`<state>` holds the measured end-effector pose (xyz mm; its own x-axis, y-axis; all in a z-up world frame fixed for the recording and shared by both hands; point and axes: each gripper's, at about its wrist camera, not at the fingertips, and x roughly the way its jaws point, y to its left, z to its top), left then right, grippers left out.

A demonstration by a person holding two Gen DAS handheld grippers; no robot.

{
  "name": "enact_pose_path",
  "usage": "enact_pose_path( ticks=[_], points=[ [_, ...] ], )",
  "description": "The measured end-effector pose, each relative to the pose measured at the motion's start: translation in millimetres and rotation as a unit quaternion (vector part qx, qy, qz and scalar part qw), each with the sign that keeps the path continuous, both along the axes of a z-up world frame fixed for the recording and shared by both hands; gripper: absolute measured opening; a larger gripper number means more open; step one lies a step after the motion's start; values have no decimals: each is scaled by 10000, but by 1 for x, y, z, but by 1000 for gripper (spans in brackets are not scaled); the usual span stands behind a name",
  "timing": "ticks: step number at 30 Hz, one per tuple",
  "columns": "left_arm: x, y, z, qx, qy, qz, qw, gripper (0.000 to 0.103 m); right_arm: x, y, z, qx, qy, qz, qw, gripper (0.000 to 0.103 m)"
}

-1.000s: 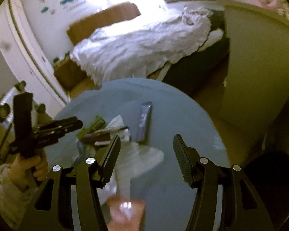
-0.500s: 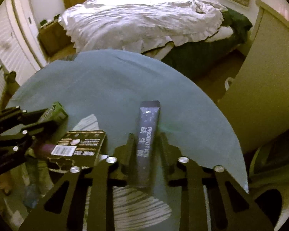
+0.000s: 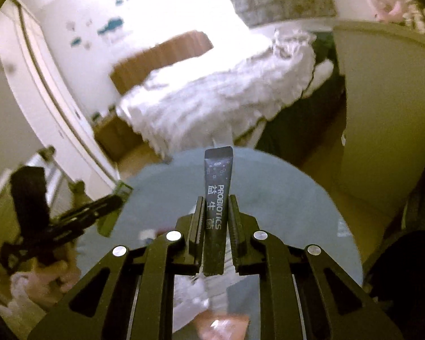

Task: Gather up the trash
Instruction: 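Carry the Doublemint box and probiotics tube to the bin and release both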

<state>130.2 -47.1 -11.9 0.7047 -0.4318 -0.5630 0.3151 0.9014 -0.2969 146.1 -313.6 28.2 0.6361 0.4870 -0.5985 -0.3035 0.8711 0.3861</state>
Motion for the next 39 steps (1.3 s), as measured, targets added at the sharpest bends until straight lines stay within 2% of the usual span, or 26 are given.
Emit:
enact_pose_path(
  ticks=[3, 7, 16, 26, 39],
  points=[
    [-15, -17, 21, -90, -199, -163, 9996, 31, -32, -19, 24, 139, -334, -197, 9992, 16],
    [-27, -49, 39, -118, -387, -445, 9982, 31, -75, -49, 45, 69, -738, -633, 9952, 16],
    [-44, -136, 53, -265, -513, -1234, 9907, 31, -152, -140, 53, 153, -1101, -1803, 9773, 16],
    [-47, -223, 46, -420, -442, -1929, 9793, 31, -172, -207, 26, 214, -1085, -2502, 9618, 16],
    [-28, -312, 8, -352, -81, -2610, 9647, 31, -166, -238, -19, 82, -771, -2858, 9551, 16]
  ],
)
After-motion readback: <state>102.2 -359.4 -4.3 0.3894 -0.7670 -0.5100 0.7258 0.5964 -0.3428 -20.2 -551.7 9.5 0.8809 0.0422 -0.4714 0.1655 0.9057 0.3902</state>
